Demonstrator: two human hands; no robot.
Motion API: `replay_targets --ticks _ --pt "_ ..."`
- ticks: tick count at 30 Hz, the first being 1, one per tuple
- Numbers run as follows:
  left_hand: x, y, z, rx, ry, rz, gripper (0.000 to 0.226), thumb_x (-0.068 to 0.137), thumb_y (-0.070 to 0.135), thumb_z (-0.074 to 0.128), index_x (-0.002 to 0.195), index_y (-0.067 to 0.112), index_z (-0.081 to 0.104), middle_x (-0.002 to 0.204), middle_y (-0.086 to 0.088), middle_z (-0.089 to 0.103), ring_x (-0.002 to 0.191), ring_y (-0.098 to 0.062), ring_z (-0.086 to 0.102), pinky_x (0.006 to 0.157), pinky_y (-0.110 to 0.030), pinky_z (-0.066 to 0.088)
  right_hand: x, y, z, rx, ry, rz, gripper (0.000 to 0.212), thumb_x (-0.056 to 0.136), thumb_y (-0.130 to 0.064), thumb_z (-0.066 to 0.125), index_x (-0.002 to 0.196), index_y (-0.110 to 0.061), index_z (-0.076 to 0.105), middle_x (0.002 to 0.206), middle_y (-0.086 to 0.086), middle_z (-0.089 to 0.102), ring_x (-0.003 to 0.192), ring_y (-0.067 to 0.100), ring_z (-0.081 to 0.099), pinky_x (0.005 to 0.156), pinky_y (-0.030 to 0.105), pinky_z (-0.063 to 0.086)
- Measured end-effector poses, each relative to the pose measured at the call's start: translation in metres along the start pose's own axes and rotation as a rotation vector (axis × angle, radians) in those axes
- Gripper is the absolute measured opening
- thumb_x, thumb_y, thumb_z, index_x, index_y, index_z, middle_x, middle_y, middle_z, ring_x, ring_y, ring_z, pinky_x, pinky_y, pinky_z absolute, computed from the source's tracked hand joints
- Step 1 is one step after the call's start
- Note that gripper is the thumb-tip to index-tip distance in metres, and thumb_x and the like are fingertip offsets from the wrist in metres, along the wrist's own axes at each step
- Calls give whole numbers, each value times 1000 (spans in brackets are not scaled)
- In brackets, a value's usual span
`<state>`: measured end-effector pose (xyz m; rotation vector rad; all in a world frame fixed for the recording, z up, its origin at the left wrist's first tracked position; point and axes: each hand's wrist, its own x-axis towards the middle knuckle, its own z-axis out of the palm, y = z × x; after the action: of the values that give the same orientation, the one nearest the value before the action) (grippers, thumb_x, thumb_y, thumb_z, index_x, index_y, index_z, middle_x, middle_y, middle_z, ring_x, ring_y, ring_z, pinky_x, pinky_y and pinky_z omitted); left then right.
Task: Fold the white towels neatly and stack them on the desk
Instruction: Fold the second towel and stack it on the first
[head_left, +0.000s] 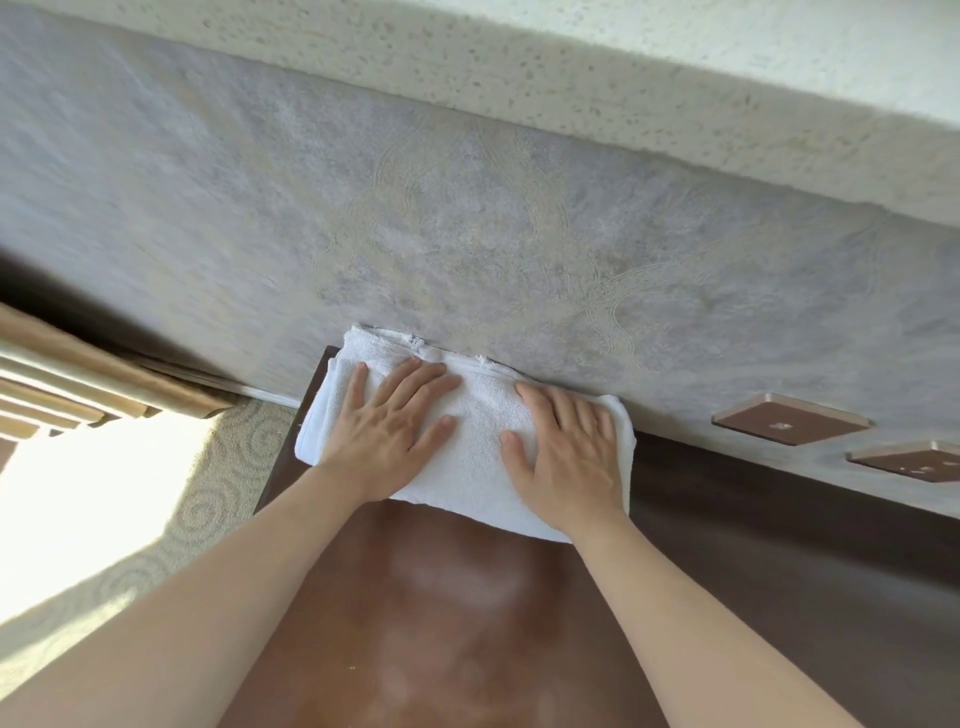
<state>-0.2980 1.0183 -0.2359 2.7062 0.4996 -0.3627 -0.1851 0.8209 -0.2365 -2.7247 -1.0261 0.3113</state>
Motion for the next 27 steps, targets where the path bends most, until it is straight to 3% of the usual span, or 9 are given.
replay_targets --ticks 6,9,12,15,17,19,22,27 --pt "-9 7 2 -3 85 -6 58 101 62 9 156 45 13 165 22 8 152 -3 -7 121 -48 -11 -4 8 -7 55 -42 -54 61 99 -59 27 155 -34 27 154 -8 40 141 17 34 121 44 19" --pt "-17 13 2 2 112 28 56 102 57 6 157 46 -1 166 17 -14 151 -9 -23 118 -44 -17 -15 14 -10 -17 17 -89 56 102 -53 27 156 -35 29 159 0 33 146 21 26 123 52 13" --pt "-22 9 2 22 104 23 56 102 60 4 154 47 -13 162 18 -26 146 -6 -32 116 -39 -25 -27 32 -11 -51 -8 -68 59 103 -53 20 159 -32 25 163 1 31 152 23 22 126 46 7" --pt "-19 -5 -2 44 114 -43 64 97 67 1 155 44 -13 163 19 -21 147 -4 -28 120 -38 -20 -34 48 -17 7 -72 71 70 98 -56 5 160 -27 17 167 -4 19 155 19 6 126 37 -3" --pt "-16 5 -1 27 136 -66 69 95 67 0 157 38 -10 165 16 -18 149 -8 -25 122 -40 -15 -35 42 -19 -68 -26 137 72 99 -53 6 159 -18 26 165 2 27 154 25 14 126 45 3" --pt "-13 34 6 21 156 77 68 98 63 4 159 33 -2 167 10 -10 152 -12 -18 124 -41 -10 -31 20 -20 -91 57 145 65 102 -47 18 153 -12 39 159 9 39 151 31 26 124 52 13" --pt "-7 61 18 82 167 223 63 102 58 6 160 34 12 168 4 4 155 -15 -5 125 -42 1 -27 -11 -14 7 28 36 64 102 -46 14 157 -20 31 164 5 29 154 25 19 126 45 3" --pt "-5 19 13 99 219 155 59 104 54 13 160 36 14 167 9 6 154 -12 3 126 -40 2 -31 19 -6 -56 8 71 67 101 -54 8 160 -26 22 166 1 23 155 21 14 126 44 4"
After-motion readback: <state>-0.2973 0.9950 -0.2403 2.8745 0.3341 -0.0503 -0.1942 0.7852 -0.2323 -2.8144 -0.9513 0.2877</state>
